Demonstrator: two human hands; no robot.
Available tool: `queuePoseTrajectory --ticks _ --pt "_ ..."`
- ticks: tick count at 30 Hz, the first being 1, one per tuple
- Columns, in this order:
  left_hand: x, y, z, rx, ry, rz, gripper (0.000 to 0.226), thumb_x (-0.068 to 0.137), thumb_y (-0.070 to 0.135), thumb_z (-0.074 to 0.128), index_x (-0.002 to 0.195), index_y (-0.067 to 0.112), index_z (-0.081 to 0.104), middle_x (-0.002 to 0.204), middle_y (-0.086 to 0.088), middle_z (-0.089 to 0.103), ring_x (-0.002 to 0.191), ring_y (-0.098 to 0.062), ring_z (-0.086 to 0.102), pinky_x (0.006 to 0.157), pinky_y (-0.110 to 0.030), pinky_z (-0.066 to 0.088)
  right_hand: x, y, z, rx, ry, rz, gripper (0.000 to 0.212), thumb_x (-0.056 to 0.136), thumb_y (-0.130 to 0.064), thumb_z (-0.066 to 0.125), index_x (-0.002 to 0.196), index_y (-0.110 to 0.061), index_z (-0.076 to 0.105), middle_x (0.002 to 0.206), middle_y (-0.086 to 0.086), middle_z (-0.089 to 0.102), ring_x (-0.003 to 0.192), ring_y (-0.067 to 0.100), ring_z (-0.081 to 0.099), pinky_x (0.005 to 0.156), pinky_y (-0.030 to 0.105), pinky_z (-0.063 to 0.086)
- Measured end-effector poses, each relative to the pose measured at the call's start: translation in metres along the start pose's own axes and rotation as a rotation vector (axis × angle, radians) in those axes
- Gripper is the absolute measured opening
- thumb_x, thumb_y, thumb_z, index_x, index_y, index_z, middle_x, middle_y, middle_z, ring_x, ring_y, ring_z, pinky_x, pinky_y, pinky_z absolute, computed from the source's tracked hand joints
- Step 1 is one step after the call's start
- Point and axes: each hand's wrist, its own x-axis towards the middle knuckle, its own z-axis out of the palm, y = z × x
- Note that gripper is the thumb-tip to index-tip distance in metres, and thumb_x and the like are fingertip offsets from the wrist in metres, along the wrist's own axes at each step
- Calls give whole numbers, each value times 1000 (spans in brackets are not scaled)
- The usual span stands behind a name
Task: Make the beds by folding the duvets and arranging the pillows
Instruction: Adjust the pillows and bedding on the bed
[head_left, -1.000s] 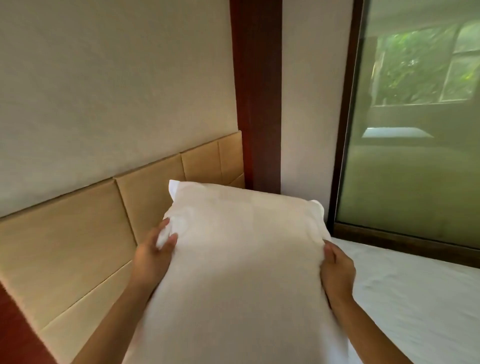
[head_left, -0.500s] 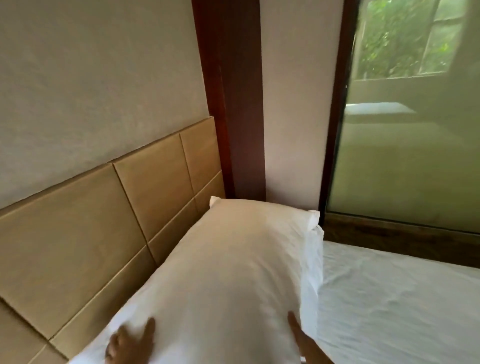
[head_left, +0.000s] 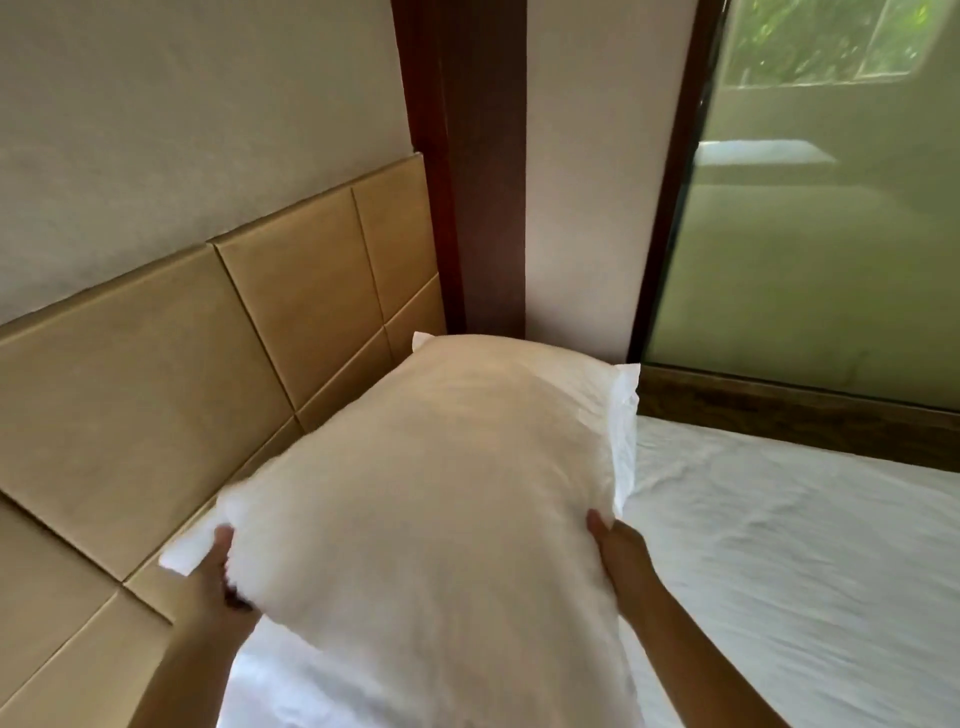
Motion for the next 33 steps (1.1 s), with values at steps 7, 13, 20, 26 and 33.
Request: queuePoseTrajectory --ticks 7,13,20,26,33 --pt "6 -52 -76 153 306 -285 62 82 47 67 132 19 46 115 5 53 101 -9 52 85 -24 43 -56 79 -44 -34 -257 498 52 76 -60 61 102 -17 52 93 14 63 71 26 57 68 34 48" --pt "6 -42 -76 29 277 -318 60 81 33 72 133 17 46 115 9 46 98 -2 50 75 -16 44 -109 142 -31 -263 -436 607 39 73 -36 75 97 -8 62 84 6 67 75 20 61 71 30 45" --pt "0 40 -33 -68 -65 -66 21 97 21 52 115 10 52 110 2 59 104 -14 57 94 -31 45 -90 21 28 -145 -135 -108 13 93 -8 56 106 -7 59 87 5 62 84 22 58 77 32 47" --pt "33 16 -54 252 124 27 21 98 28 46 80 18 47 76 -7 42 53 -7 39 51 -21 37 -107 78 37 -564 -53 46 24 90 -23 59 106 -5 61 101 9 63 87 21 57 78 32 48" --pt "28 -19 -56 614 716 45 58 94 8 -9 140 -2 27 144 -24 29 133 -34 30 110 -41 20 -100 131 -10 -478 289 419 31 86 7 43 61 -8 35 49 5 36 45 18 36 34 16 29"
